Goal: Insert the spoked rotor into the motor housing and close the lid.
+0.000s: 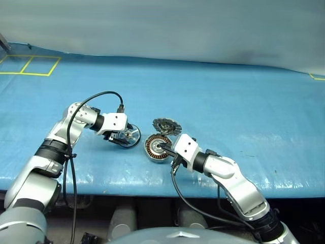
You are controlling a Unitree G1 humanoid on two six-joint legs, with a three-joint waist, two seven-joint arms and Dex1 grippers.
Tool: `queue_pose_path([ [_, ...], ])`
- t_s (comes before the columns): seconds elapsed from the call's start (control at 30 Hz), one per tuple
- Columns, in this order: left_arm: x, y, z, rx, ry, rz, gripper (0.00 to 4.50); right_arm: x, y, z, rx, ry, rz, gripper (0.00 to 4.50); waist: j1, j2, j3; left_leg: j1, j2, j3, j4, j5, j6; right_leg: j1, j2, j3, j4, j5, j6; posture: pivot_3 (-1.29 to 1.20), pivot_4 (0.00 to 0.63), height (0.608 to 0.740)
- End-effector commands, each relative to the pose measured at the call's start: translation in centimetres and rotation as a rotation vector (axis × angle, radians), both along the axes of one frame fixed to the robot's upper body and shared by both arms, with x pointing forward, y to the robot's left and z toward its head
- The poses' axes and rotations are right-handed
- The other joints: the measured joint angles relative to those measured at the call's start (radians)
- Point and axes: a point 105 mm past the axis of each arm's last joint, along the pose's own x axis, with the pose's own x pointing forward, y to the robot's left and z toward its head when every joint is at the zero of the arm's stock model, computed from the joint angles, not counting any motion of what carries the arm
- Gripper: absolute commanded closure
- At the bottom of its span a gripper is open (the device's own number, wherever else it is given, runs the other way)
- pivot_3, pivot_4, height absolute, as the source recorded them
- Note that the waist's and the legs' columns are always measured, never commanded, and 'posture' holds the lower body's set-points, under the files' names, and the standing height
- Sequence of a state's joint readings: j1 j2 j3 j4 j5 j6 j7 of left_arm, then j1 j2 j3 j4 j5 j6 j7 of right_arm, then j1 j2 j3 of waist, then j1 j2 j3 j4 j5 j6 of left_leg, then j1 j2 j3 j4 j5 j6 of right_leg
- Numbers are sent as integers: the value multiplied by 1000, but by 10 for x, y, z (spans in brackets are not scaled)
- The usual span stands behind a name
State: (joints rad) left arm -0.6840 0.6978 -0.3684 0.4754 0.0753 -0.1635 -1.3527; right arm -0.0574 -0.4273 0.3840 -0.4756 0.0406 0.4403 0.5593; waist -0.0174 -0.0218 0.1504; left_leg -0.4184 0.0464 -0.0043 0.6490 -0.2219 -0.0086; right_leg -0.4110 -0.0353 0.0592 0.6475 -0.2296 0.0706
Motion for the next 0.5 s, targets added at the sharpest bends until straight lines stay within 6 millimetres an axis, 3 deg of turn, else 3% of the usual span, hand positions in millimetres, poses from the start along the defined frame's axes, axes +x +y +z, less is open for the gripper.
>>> queue_pose_path([
  [0.03,4,1,2,14,-26,-4,1435,1,0,11,15,-52,-2,4500,0,0,0,0,0,0,0,0,0,0,0,0,0,0,0,0,150,740],
  [0.37,1,-3,-8,14,13,-16,1435,1,0,10,3,-53,3,4500,0,0,0,2,0,0,3,0,0,1,0,1,4,0,0,0,150,740],
  [0.5,0,-6,-11,23,26,-31,2364,2,-1,10,-1,-55,0,4500,-1,0,0,2,0,1,3,0,0,1,1,2,6,0,0,0,150,740],
])
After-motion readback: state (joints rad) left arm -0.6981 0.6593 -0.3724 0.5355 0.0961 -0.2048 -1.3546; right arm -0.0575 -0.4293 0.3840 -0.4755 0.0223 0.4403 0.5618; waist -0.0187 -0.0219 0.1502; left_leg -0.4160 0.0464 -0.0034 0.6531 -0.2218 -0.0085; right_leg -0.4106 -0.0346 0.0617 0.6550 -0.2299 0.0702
